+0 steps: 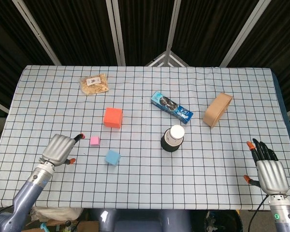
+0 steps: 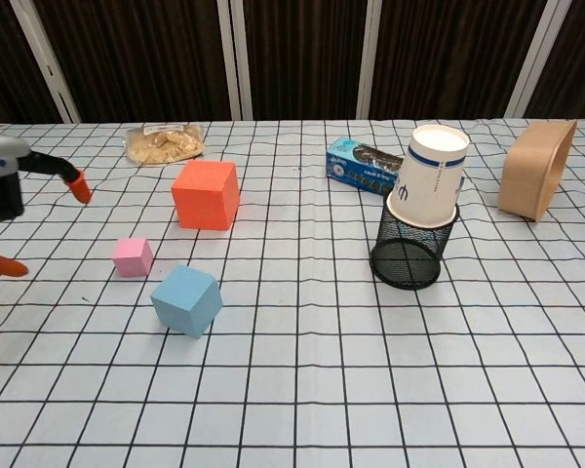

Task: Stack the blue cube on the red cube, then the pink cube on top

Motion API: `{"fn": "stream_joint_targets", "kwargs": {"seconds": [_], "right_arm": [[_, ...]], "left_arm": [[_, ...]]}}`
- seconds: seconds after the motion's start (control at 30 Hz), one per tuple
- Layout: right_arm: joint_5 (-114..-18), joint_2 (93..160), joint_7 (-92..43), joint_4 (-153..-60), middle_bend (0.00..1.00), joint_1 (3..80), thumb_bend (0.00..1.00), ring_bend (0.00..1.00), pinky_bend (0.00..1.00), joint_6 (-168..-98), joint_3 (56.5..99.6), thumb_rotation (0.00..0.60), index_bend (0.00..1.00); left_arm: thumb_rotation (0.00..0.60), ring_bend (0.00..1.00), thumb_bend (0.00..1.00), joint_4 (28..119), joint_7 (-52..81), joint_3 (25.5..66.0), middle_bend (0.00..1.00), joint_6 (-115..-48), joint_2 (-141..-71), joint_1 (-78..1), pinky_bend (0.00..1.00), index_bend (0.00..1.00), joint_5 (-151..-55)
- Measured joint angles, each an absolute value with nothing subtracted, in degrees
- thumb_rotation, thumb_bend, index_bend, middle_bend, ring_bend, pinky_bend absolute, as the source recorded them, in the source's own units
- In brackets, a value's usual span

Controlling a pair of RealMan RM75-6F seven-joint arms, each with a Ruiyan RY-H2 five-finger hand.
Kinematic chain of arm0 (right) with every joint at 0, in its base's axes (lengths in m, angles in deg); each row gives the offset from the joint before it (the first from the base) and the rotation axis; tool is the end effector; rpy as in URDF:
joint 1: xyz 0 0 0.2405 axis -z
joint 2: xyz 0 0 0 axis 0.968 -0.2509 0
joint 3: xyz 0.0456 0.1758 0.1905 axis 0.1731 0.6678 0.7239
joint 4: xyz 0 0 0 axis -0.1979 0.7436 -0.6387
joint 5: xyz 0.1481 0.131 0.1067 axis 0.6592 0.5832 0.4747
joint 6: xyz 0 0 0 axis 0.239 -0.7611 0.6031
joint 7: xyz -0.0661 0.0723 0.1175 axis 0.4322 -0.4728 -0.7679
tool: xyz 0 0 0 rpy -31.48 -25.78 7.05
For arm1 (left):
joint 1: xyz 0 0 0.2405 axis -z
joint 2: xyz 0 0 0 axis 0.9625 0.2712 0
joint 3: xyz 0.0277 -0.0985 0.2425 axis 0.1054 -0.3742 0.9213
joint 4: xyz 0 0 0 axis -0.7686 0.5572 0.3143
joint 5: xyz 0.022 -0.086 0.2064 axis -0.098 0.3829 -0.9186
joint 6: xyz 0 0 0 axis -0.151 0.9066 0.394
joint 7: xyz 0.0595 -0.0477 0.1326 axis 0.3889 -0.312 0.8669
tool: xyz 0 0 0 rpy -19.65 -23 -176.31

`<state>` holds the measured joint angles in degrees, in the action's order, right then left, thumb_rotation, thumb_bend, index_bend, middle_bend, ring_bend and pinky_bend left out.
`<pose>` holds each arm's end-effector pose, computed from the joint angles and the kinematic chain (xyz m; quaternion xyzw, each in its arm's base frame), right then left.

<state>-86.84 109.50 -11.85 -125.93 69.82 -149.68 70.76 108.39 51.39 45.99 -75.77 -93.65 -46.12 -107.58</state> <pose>-0.3216 -0.1954 0.1269 0.6292 -0.3730 0.3227 0.6007 -0.1923 0.2841 0.0419 -0.7700 -0.3342 -0.2772 0.4674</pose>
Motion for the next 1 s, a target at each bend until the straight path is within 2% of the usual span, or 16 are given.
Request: {"fn": "stream_joint_targets", "kwargs": {"seconds": [0.13,0.43,1.0], "right_arm": [[-87.15,109.23,-12.18,-126.08,0.0,69.92,0.11,0.0,0.17,-150.11,70.7,0.6,0.0],[-86.84,108.78,-13.12,-126.02,0.0,69.81,0.11,0.0,0.17,-149.67,70.65,0.6,0.0],[-86.43,108.43,-14.38,-125.8,0.0,69.6,0.11,0.0,0.17,-149.07,70.58,0.6,0.0]], "left_arm": [[0.6,0.84,0.09,110.28,56.56,45.91,0.98,-75.15,-98.21,-42.28,0.85,0.29,-102.09],[0.6,0.84,0.09,109.25,60.58,47.0,0.98,-75.96,-104.83,-37.77,0.85,0.28,-98.03],[0.6,0.84,0.13,106.37,63.62,48.41,0.98,-78.48,-110.37,-33.05,0.85,0.31,-94.77]]}}
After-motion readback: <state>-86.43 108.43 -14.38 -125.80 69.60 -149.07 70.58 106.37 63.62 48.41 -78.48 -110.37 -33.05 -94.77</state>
